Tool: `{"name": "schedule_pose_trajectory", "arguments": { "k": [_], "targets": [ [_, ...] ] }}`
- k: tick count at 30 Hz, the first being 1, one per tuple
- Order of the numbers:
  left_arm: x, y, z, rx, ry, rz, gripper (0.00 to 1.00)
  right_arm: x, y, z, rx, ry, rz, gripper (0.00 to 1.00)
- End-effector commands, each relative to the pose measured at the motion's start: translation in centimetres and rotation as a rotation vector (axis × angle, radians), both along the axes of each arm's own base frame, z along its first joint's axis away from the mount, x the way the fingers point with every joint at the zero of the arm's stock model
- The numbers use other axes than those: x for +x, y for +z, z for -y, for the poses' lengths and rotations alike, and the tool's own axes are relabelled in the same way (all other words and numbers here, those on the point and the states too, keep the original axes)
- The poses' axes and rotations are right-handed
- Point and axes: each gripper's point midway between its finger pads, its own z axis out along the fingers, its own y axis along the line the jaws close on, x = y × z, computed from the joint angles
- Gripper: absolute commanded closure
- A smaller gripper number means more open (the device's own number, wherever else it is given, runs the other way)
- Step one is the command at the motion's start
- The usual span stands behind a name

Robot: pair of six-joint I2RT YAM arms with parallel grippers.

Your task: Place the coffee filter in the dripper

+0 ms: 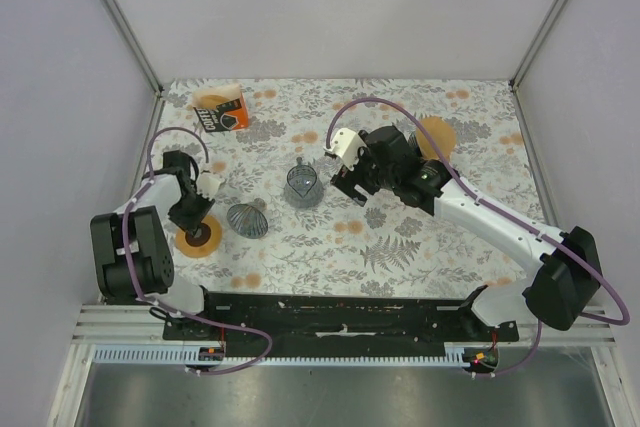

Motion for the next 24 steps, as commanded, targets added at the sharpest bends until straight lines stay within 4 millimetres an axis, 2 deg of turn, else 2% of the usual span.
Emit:
{"name": "schedule_pose_trajectory", "arguments": {
  "k": [1,2,4,6,8,11,14,18,21,24],
  "targets": [
    [0.6,-1.9,1.0,-0.060,0.066,0.047,0.88,0.3,2.4,-0.4,0.058,0.011,0.056,0.11],
    [0.9,-1.8,1.2,-0.068,0.084,0.059,0.98,0.2,2.6,-0.5,0.064,0.012,0.057,0.11],
    [1.4,-1.1,1.4,-0.092,0.098,0.089,0.98,0.1,3.2,-0.6,0.080,0.017,0.061,0.11],
    [2.8,0.5,0.6,-0.090,0.129,0.155,0.98,-0.1,3.9,-0.7,0.095,0.021,0.066,0.10],
    [4.3,3.1,-0.5,-0.108,0.182,0.230,0.98,-0.3,4.9,-0.8,0.119,0.033,0.077,0.10],
    [7.6,9.1,0.2,-0.235,0.214,0.364,0.98,-0.6,6.8,-1.4,0.161,0.065,0.101,0.09],
    [10.0,15.7,3.5,-0.437,0.178,0.477,0.98,-1.0,9.4,-2.2,0.221,0.111,0.133,0.08],
    [11.1,24.4,10.0,-0.758,0.035,0.556,0.98,-2.3,14.5,-3.8,0.349,0.229,0.238,0.06],
    [10.2,28.5,15.8,-0.898,-0.119,0.541,0.98,-3.5,19.1,-4.9,0.485,0.326,0.357,0.04],
    [7.3,32.5,21.7,-1.064,-0.307,0.488,0.98,-4.8,23.8,-6.2,0.660,0.404,0.442,0.04]
  ]
}}
